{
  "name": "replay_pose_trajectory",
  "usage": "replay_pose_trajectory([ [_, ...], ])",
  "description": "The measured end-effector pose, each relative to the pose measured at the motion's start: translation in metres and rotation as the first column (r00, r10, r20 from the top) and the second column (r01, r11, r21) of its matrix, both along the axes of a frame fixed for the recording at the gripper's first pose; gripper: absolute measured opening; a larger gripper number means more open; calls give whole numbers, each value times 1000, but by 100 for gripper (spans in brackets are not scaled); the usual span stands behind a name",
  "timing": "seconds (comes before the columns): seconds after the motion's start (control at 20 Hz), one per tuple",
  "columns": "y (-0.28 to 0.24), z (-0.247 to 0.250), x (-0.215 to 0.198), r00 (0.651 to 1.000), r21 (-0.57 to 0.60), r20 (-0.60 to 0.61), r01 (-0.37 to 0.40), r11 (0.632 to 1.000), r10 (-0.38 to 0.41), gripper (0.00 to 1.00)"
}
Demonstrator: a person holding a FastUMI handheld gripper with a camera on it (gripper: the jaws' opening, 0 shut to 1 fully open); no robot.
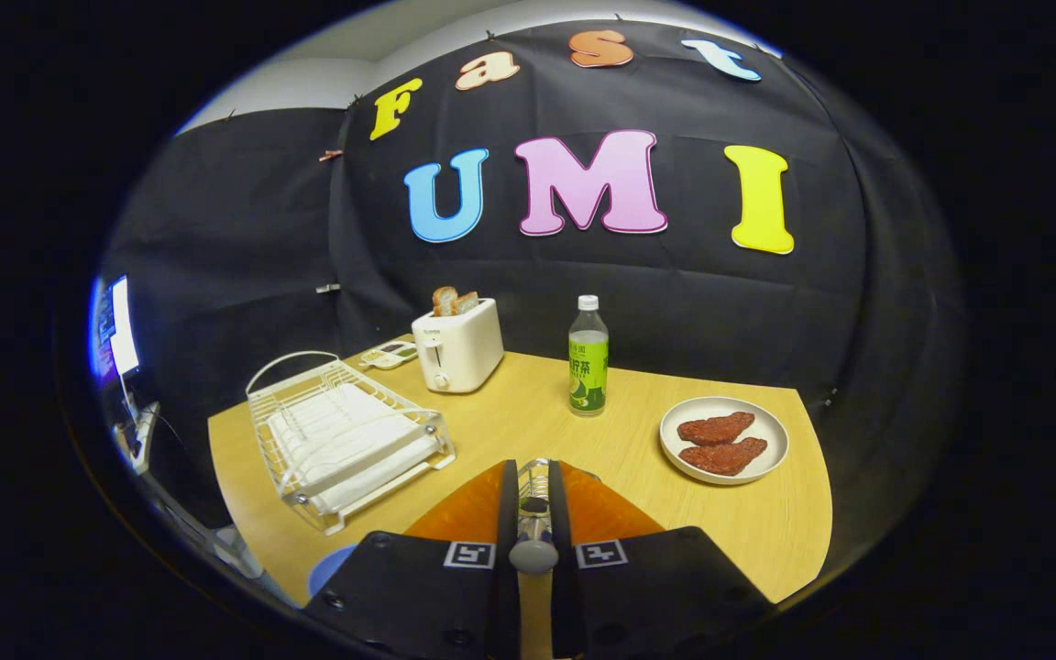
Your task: Take the plate from the dish rack, then take the spoon from the basket and place it into the plate.
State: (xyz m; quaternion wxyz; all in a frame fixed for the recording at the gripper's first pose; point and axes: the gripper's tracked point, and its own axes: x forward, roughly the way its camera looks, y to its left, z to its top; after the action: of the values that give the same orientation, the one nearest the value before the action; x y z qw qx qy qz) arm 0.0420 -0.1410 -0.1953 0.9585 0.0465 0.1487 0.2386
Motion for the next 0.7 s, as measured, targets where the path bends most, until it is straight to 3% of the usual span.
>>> replay_pose_trajectory([
  [0.3,24,35,-43,994,58,10,-110,992,110,17],
  [0.7,71,-6,-84,962,-4,-15,-274,962,274,17],
])
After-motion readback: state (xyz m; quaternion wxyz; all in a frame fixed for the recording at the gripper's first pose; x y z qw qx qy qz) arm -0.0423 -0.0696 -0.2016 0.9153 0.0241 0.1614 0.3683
